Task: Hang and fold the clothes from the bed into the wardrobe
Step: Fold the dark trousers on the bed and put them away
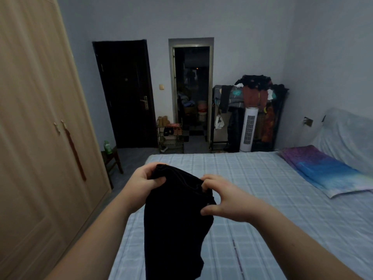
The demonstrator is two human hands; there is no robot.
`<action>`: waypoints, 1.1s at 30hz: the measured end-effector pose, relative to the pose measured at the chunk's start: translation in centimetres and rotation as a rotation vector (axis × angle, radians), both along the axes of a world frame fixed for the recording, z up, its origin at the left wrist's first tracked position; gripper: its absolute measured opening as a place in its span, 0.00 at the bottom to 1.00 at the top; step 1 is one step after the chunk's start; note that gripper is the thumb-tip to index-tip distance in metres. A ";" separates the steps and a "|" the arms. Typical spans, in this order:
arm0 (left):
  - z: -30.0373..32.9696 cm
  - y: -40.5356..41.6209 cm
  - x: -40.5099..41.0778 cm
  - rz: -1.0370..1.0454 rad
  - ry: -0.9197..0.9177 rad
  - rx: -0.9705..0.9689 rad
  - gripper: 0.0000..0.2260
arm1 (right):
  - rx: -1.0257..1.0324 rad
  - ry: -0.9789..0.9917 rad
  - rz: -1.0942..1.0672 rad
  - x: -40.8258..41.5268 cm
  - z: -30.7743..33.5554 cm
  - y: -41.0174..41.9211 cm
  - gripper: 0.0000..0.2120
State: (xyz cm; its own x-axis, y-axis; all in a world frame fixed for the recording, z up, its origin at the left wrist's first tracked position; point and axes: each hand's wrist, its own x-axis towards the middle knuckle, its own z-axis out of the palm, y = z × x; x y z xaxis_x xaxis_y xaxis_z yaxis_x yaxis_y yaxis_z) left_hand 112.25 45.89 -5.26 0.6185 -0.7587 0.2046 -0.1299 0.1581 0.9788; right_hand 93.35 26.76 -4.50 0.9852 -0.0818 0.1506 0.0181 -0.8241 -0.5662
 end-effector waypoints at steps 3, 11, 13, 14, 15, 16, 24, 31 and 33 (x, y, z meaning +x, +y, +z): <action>0.1 0.2 0.2 -0.001 0.049 -0.008 0.15 | 0.106 -0.039 0.021 -0.4 0.0 -0.5 0.14; -0.2 -0.5 0.4 -0.075 0.129 -0.019 0.14 | 0.414 -0.377 0.049 -1.5 -0.5 0.1 0.14; 0.2 -0.6 0.5 -0.088 0.128 -0.004 0.13 | 0.293 -0.387 0.059 -1.6 0.0 0.0 0.14; 0.4 -0.7 0.6 -0.090 0.121 0.012 0.13 | 0.213 -0.376 0.073 -1.7 0.3 -0.1 0.14; 0.6 -0.7 0.6 -0.085 0.111 0.032 0.14 | 0.146 -0.360 0.085 -1.7 0.6 -0.2 0.14; 0.9 -0.8 0.6 -0.077 0.101 0.053 0.14 | 0.108 -0.338 0.094 -1.8 1.0 -0.4 0.13; 2.1 -1.8 1.0 0.057 -0.069 0.087 0.14 | -0.102 -0.274 -0.003 -1.4 1.7 -0.7 0.15; 2.3 -2.7 0.2 0.225 -0.223 0.179 0.10 | -0.209 -0.337 0.001 -1.5 0.9 -1.2 0.10; 2.5 -2.7 0.3 0.246 -0.254 0.209 0.08 | -0.224 -0.374 0.018 -1.5 0.6 -1.3 0.10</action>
